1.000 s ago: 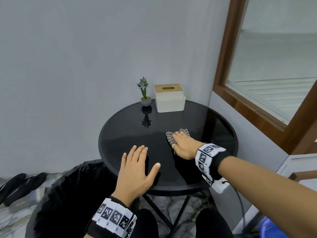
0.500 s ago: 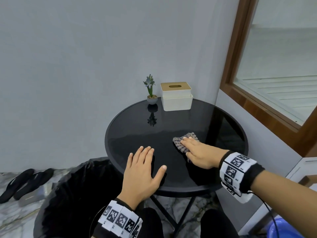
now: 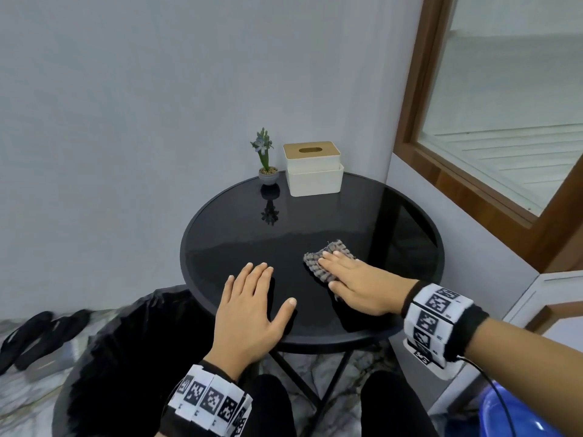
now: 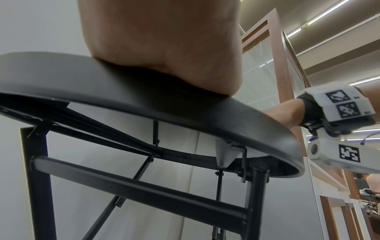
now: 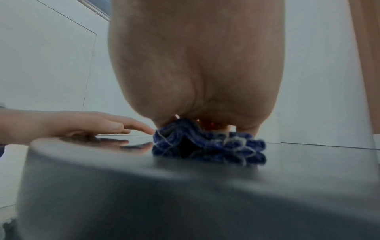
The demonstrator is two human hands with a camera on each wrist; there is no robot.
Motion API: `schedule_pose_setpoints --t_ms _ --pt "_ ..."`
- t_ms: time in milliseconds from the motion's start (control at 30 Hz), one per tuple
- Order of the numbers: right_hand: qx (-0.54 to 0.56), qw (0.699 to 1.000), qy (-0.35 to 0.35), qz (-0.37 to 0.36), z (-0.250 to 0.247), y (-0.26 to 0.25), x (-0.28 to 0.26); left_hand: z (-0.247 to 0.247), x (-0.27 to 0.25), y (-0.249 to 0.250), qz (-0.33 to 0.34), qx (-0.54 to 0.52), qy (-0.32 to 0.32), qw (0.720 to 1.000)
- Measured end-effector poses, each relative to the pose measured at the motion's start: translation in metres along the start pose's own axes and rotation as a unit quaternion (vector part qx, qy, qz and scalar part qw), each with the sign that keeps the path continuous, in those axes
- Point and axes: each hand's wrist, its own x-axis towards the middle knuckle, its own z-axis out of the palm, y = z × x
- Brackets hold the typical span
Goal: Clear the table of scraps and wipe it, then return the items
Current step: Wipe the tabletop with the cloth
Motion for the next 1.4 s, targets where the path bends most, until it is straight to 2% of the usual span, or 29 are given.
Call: schedule_pose_setpoints --t_ms 133,200,300,433,600,733,833,1067,1267,1400 --pt "-0.010 0.995 0.086 0.040 0.009 0.023 -0.005 -0.001 0.001 0.001 0.004 -0.001 0.001 1.000" --pt "-0.008 0.992 0.103 0.070 0.010 0.023 0.000 -0.001 0.000 0.000 0.001 0.002 0.000 1.000" --pt "0.007 0.991 0.110 0.080 0.012 0.012 0.007 -0.002 -0.001 -0.001 0.001 0.002 0.000 1.000" --pt "0.023 0.993 0.114 0.035 0.019 -0.004 -0.002 -0.004 -0.001 -0.004 -0.004 0.001 0.000 1.000" --pt "0.027 0.993 0.113 -0.024 0.034 -0.014 -0.038 -0.004 0.000 -0.001 0.000 0.000 0.000 1.000" --pt "0.032 0.991 0.114 -0.056 0.038 0.002 -0.067 -0.003 0.000 0.000 0.000 -0.004 -0.002 1.000" --pt "0.028 0.992 0.112 -0.050 0.034 0.019 -0.071 -0.003 -0.001 -0.001 -0.002 -0.005 -0.005 1.000" --pt "0.006 0.990 0.132 0.043 0.026 0.032 -0.045 -0.007 0.000 0.001 -0.002 -0.030 -0.012 0.999" --pt "0.034 0.991 0.125 -0.029 0.032 0.022 -0.058 -0.010 0.005 0.008 -0.007 -0.091 -0.005 0.996" --pt "0.038 0.988 0.147 -0.012 0.025 0.036 -0.060 -0.008 0.005 0.024 0.001 -0.109 0.002 0.994"
